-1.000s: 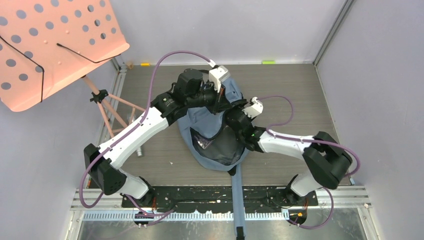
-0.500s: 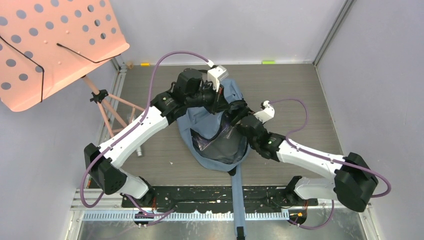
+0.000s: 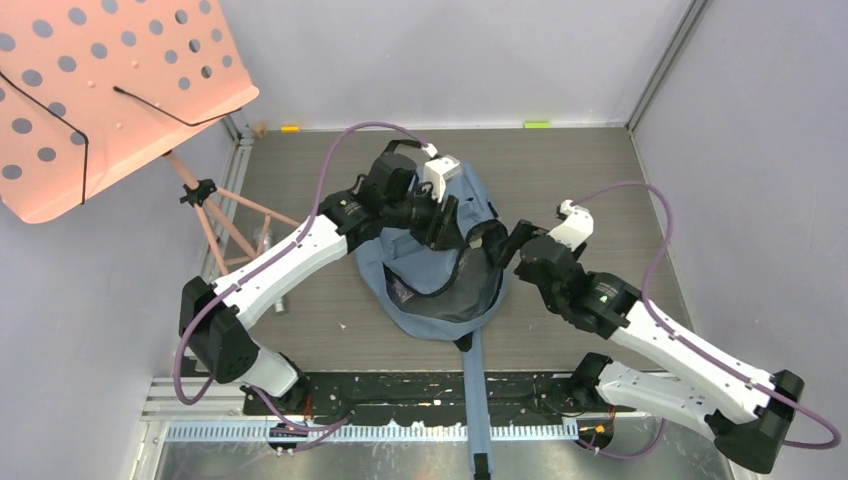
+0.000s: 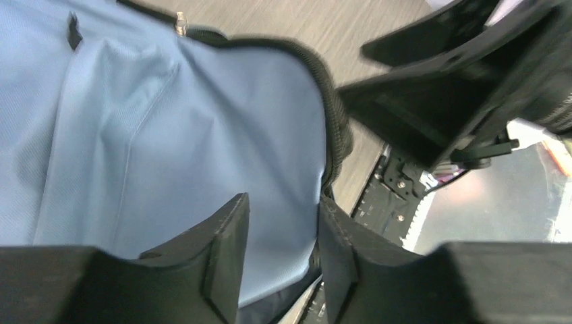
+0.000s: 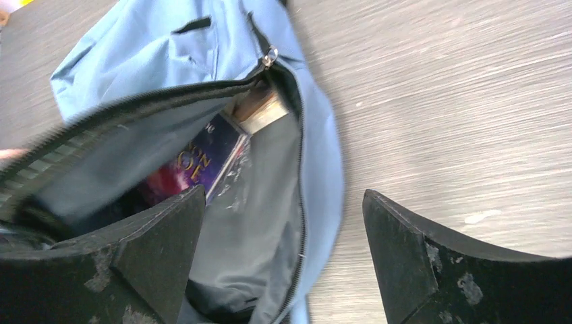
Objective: Pack the student bag
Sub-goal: Zip the student bag at the center of the board.
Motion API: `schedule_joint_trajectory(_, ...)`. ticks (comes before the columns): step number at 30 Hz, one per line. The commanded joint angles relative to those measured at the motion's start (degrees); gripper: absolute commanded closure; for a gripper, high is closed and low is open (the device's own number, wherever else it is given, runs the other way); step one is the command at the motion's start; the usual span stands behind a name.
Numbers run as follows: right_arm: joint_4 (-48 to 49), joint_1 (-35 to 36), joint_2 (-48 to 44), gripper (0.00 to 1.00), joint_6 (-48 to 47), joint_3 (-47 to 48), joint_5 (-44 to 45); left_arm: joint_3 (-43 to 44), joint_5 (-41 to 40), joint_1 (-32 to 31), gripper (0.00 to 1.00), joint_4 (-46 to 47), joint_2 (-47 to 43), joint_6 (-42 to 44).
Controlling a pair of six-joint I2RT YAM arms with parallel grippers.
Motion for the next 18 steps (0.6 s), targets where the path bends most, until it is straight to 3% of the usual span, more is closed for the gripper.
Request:
schedule_joint_trajectory(1,-18.5,-0.2,-4.7,0.07,-3.1,8.1,11.0,-1.9,4.2,0.3,0.42,-2.1,-0.4,0.2)
schedule_joint_trajectory(3,-19.9,-0.2,-6.8,0.07,-4.6,9.6,12.6,-1.9,5.2,0.2,0.30,-3.0,-0.8,0.1)
schedule_joint_trajectory(6,-20.2,-0.2,-8.7,0.05,-7.0,11.5,13.0,-2.2,4.6,0.3,0.20,-4.2,-2.7,0.6)
schedule_joint_trajectory(12,-19.1,-0.2,-8.3,0.05,-11.7,16.4,8.0,-4.7,-0.8,2.8,0.10,-7.8,-8.2,5.4)
schedule_joint_trajectory(18,-11.1,-0.2,-1.3,0.15,-13.8,17.1,-6.4,-12.1,-8.0,15.1,0.09,-10.4,-11.1,-3.2)
